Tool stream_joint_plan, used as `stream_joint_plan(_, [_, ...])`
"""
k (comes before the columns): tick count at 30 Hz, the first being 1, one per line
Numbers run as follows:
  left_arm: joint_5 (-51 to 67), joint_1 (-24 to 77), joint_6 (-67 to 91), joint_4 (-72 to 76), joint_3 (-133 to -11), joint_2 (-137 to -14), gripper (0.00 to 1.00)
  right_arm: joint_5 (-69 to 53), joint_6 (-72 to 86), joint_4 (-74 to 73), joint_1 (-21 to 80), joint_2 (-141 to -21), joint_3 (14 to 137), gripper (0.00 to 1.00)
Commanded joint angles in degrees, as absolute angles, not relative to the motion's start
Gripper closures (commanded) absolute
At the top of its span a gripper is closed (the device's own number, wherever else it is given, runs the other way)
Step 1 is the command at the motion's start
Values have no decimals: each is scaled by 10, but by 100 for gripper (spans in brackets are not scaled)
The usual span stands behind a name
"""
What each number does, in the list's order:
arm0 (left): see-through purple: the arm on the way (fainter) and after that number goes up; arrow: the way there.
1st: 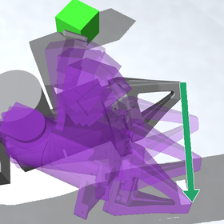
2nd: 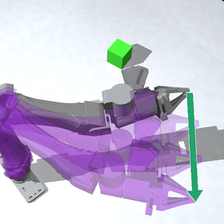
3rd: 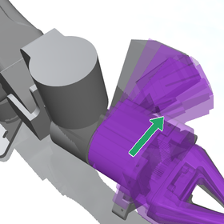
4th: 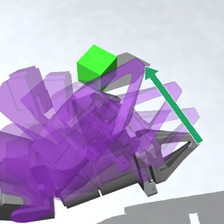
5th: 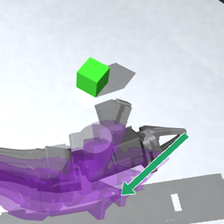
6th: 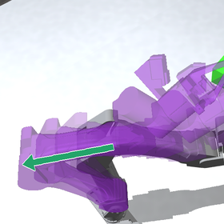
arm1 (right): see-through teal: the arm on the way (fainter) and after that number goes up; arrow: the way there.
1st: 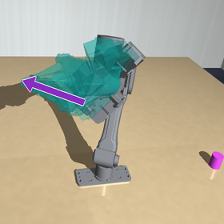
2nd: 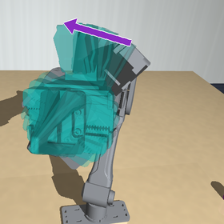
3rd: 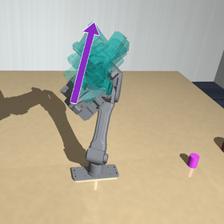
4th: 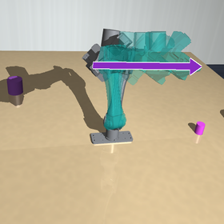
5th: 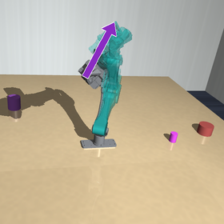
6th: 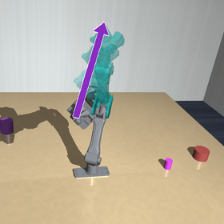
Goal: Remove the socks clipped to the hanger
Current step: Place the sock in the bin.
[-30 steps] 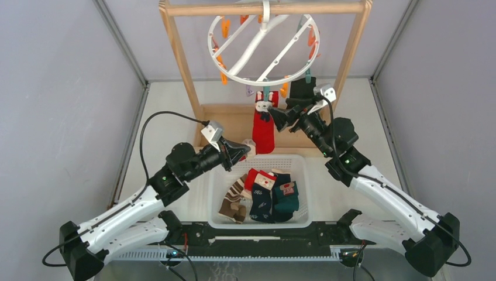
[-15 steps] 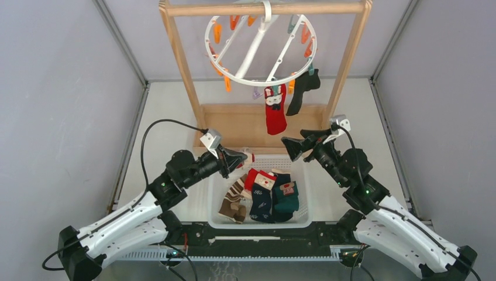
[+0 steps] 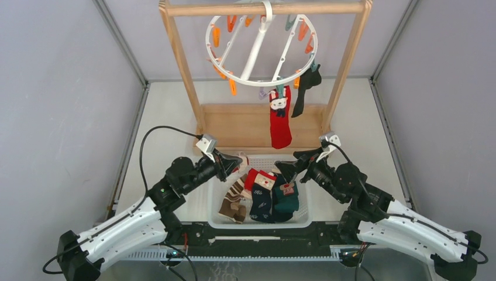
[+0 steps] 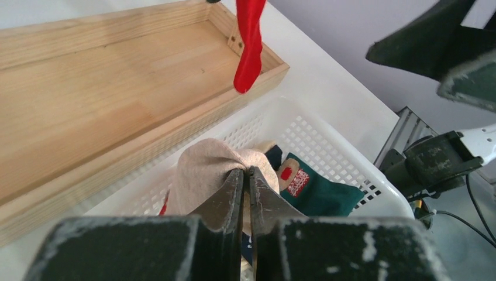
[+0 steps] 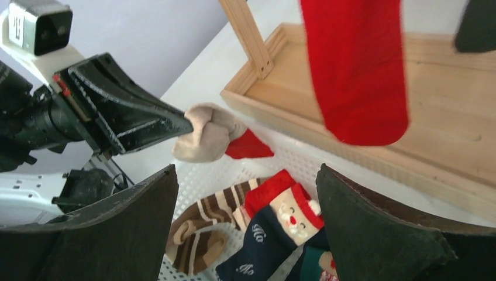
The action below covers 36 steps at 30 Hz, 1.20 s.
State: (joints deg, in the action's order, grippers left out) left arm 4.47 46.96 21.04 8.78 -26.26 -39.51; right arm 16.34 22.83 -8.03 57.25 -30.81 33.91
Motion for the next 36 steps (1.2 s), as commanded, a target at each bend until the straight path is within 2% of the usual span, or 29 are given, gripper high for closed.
stream_joint_plan(1, [2, 467, 242, 98, -244, -391, 90, 210, 244, -100, 615, -311, 337, 6])
stream_joint_plan(8, [-38, 467, 269, 91, -240, -421, 89, 249, 258, -130, 676, -305, 337, 5])
stream_joint_plan(22, [-66, 468, 315, 79, -202, -428, 82, 306, 275, -156, 762, -325, 337, 3])
stream_joint_plan(36, [-60, 484, 331, 70, -194, -434, 64, 320, 287, -165, 790, -325, 322, 2])
